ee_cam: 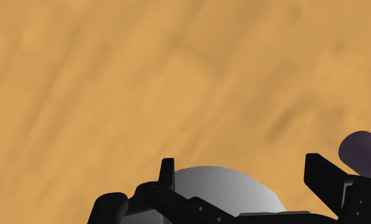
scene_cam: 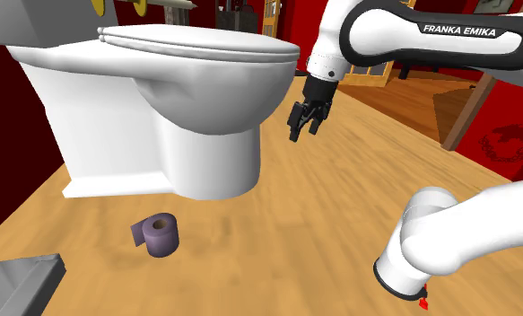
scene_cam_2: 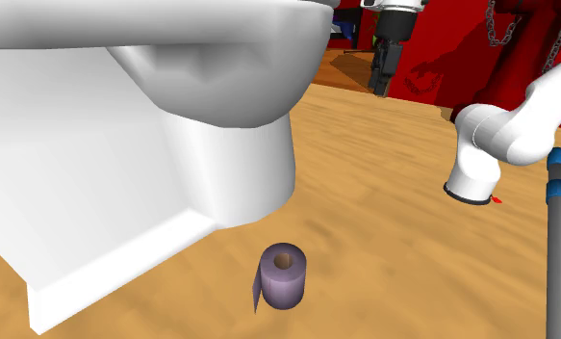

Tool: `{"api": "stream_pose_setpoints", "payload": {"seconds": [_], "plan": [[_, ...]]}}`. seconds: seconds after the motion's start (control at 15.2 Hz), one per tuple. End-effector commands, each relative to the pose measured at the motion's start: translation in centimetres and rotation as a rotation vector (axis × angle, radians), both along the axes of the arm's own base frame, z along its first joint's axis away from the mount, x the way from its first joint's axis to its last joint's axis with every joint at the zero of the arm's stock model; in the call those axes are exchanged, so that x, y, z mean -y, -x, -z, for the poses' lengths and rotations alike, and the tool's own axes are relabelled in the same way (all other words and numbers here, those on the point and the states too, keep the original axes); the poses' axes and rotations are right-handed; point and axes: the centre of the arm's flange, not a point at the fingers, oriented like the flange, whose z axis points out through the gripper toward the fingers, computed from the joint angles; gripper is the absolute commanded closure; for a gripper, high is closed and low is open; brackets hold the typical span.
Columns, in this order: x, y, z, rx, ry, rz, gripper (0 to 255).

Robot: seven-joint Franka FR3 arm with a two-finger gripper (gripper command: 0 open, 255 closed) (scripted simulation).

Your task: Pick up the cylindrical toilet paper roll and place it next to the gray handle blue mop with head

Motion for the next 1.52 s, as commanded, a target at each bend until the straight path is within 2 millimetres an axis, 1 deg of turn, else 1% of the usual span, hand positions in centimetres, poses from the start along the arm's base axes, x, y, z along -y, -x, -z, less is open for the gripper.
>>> {"api": "stream_pose_setpoints", "payload": {"seconds": [0.0, 1.45], "plan": [[0.0, 0.0, 0.0, 0.000, 0.000, 0.000, 0], [-22.7, -13.6, 13.4, -0.090, 0.007, -0.010, 0]]}}
